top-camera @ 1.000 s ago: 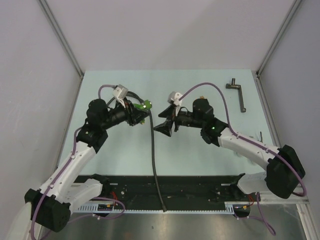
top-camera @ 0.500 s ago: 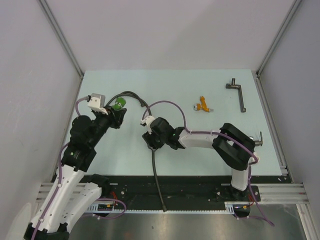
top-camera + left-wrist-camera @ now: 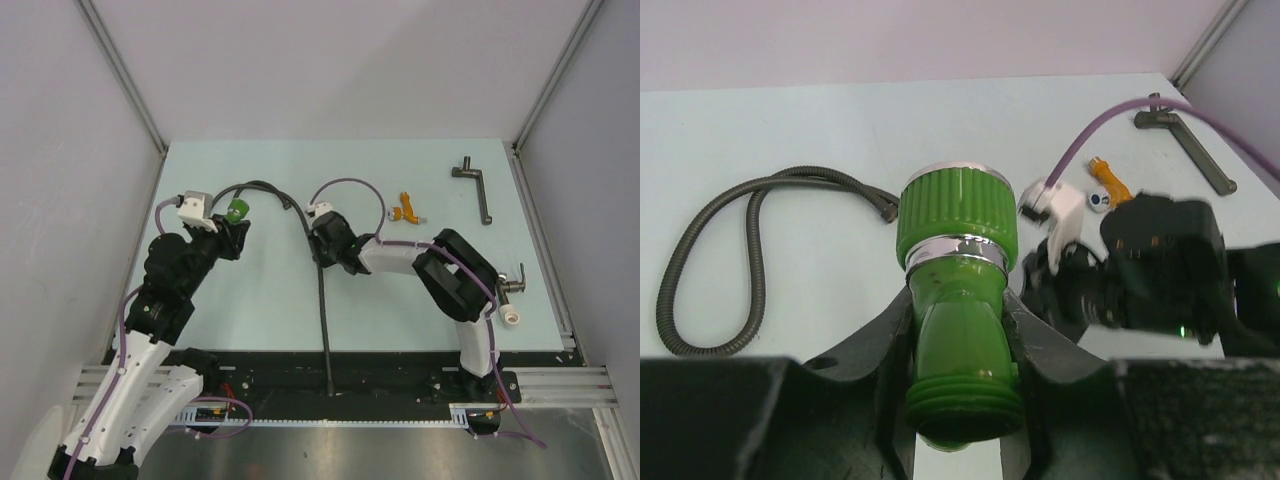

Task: Install the water faucets

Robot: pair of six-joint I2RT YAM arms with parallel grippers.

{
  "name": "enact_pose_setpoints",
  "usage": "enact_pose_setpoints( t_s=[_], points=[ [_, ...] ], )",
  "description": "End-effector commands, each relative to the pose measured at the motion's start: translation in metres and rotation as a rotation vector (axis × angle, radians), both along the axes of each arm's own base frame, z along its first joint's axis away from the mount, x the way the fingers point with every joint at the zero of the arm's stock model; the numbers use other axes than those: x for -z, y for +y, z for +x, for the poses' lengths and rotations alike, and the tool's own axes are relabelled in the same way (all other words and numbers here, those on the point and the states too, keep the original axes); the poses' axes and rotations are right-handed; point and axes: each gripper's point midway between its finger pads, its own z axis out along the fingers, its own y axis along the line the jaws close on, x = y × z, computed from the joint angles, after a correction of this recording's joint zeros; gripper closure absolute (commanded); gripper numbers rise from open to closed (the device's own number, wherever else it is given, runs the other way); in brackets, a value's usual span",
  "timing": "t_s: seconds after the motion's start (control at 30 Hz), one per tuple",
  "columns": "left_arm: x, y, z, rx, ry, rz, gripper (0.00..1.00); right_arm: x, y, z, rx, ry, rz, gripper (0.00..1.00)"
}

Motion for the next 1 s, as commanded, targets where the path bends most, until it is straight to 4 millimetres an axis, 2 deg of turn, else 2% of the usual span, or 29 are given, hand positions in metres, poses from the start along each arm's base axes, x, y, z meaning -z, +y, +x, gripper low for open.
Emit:
enact_pose_setpoints(
  t_s=[0.0,0.07,0.1,0.17,0.2,0.23,0.3,0.33,0.4,0.43,0.47,0.5,0.53,0.57,0.63,0.67,0.73,0.77,0.97],
  points=[
    [-0.013,0.002,-0.001,-0.005,-0.056,0.005,1.00,-0.008,-0.066,0.089,0.290,-0.055,0.059,0.98],
    [-0.013,0.001,-0.001,-0.001,-0.057,0.003,1.00,-0.020,-0.086,0.117,0.367,-0.082,0.124,0.98],
    [-0.011,0.001,-0.001,0.003,-0.054,0.005,1.00,-0.023,-0.113,0.138,0.433,-0.092,0.142,0.98],
    [-0.012,-0.001,-0.001,0.013,-0.058,0.001,1.00,-0.030,-0.134,0.158,0.489,-0.101,0.185,0.96],
    [-0.013,-0.002,-0.002,0.018,-0.060,-0.001,1.00,-0.036,-0.151,0.168,0.518,-0.109,0.202,0.93],
    [-0.012,-0.002,-0.002,0.021,-0.057,-0.002,1.00,-0.039,-0.152,0.168,0.497,-0.096,0.226,0.79],
    [-0.012,-0.003,-0.002,0.027,-0.059,-0.005,1.00,-0.046,-0.156,0.164,0.453,-0.091,0.204,0.65],
    [-0.013,-0.004,-0.002,0.030,-0.060,-0.005,1.00,-0.056,-0.154,0.159,0.424,-0.096,0.203,0.54],
    [-0.013,-0.006,-0.003,0.040,-0.060,-0.011,0.99,-0.058,-0.149,0.141,0.344,-0.067,0.164,0.47],
    [-0.012,-0.007,-0.004,0.045,-0.059,-0.012,0.99,-0.071,-0.143,0.131,0.297,-0.070,0.179,0.43],
    [-0.013,-0.007,-0.003,0.046,-0.060,-0.016,0.99,-0.073,-0.141,0.122,0.267,-0.064,0.171,0.42],
    [-0.014,-0.007,-0.004,0.049,-0.063,-0.016,0.99,-0.065,-0.143,0.107,0.226,-0.044,0.140,0.41],
    [-0.014,-0.007,-0.004,0.051,-0.066,-0.017,0.99,-0.069,-0.137,0.096,0.174,-0.042,0.146,0.40],
    [-0.014,-0.008,-0.005,0.054,-0.064,-0.016,0.99,-0.078,-0.139,0.085,0.152,-0.044,0.141,0.40],
    [-0.015,-0.008,-0.005,0.055,-0.067,-0.019,0.99,-0.069,-0.149,0.062,0.126,-0.006,0.091,0.41],
    [-0.015,-0.008,-0.005,0.057,-0.068,-0.019,1.00,-0.077,-0.152,0.054,0.117,-0.013,0.090,0.41],
    [-0.015,-0.009,-0.006,0.060,-0.068,-0.019,1.00,-0.064,-0.161,0.030,0.103,0.043,0.043,0.43],
    [-0.015,-0.009,-0.006,0.063,-0.067,-0.019,0.99,-0.067,-0.160,0.019,0.082,0.044,0.036,0.43],
    [-0.016,-0.011,-0.007,0.070,-0.066,-0.021,1.00,-0.029,-0.176,-0.052,0.024,0.184,-0.142,0.50]
  ],
)
